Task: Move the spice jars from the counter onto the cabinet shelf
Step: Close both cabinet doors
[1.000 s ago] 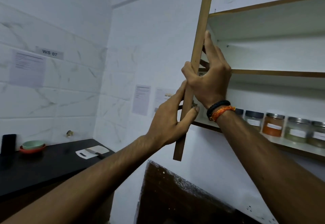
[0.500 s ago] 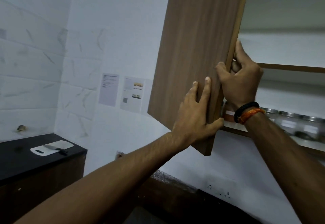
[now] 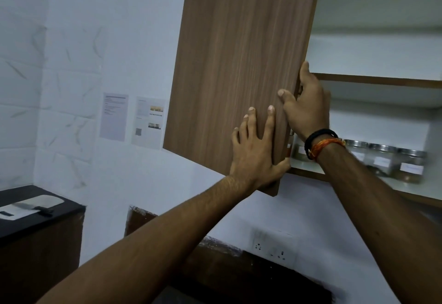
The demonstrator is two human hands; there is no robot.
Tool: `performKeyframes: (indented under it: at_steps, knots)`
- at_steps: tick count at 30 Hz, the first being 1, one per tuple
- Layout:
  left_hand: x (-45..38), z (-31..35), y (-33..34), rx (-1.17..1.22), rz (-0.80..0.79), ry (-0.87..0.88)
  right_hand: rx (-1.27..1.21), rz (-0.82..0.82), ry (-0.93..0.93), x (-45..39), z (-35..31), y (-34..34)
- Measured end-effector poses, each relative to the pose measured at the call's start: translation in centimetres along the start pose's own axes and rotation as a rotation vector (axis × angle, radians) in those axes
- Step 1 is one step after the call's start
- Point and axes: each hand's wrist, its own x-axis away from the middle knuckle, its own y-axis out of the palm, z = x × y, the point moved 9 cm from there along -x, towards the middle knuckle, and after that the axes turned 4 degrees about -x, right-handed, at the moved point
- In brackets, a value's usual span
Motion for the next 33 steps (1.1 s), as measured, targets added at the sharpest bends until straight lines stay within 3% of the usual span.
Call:
performKeyframes:
  at_steps: [12,19,27,33]
  knots:
    - [-1.3,0.2,6.3,-0.079,-0.153,0.141,0.064,-0.025,0.1,-1.7,6.2,1.0]
    - [-2.7,-1.4,8.1,-0.212,-0.332,0.325,0.325,-0.029,0.051,-2.3,8.1,2.0]
    - [-3.8,-2.2,9.8,-0.241,-0.385,0.377,0.743,-0.196,-0.09,-1.2,9.6,5.7]
    - [-4.0,-3.1,11.8,-0.287,-0.421,0.401,0.781,-0.318,-0.081,-0.8,12.0,7.1]
